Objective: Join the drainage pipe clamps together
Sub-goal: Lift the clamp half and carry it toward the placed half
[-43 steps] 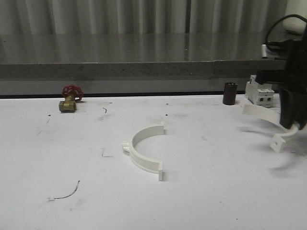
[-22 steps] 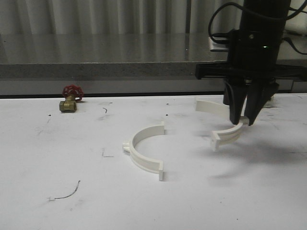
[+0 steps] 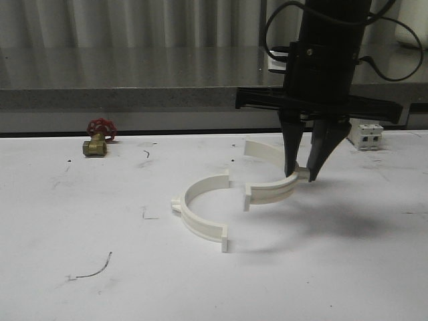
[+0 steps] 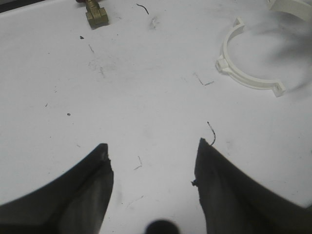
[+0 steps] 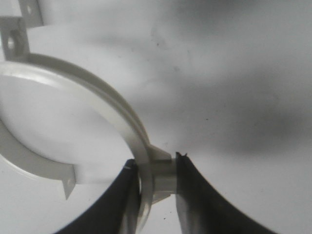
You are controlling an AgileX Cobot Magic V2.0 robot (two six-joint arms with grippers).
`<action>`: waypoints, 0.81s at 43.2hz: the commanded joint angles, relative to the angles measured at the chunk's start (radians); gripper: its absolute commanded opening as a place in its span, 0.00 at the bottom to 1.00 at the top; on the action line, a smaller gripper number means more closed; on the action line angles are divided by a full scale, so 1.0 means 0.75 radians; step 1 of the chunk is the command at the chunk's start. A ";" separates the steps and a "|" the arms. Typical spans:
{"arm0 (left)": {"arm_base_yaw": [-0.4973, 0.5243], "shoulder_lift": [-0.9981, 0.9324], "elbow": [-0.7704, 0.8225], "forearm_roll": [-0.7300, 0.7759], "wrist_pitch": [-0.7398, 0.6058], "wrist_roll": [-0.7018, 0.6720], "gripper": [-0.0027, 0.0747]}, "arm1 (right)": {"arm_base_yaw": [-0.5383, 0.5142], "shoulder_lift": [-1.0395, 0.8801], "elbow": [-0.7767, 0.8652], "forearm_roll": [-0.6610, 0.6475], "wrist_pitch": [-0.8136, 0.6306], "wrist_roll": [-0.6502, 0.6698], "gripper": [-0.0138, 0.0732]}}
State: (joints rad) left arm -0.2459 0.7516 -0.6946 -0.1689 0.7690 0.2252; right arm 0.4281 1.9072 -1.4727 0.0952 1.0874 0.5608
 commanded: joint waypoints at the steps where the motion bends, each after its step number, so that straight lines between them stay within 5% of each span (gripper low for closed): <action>1: 0.006 -0.003 -0.037 -0.015 -0.084 -0.002 0.52 | 0.001 -0.081 -0.039 0.028 -0.034 0.013 0.32; 35: 0.006 -0.003 -0.037 -0.015 -0.084 -0.002 0.52 | 0.001 0.014 -0.040 0.038 -0.108 0.008 0.32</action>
State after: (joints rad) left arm -0.2459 0.7516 -0.6946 -0.1689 0.7690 0.2252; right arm 0.4296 1.9653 -1.4727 0.1304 1.0213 0.5743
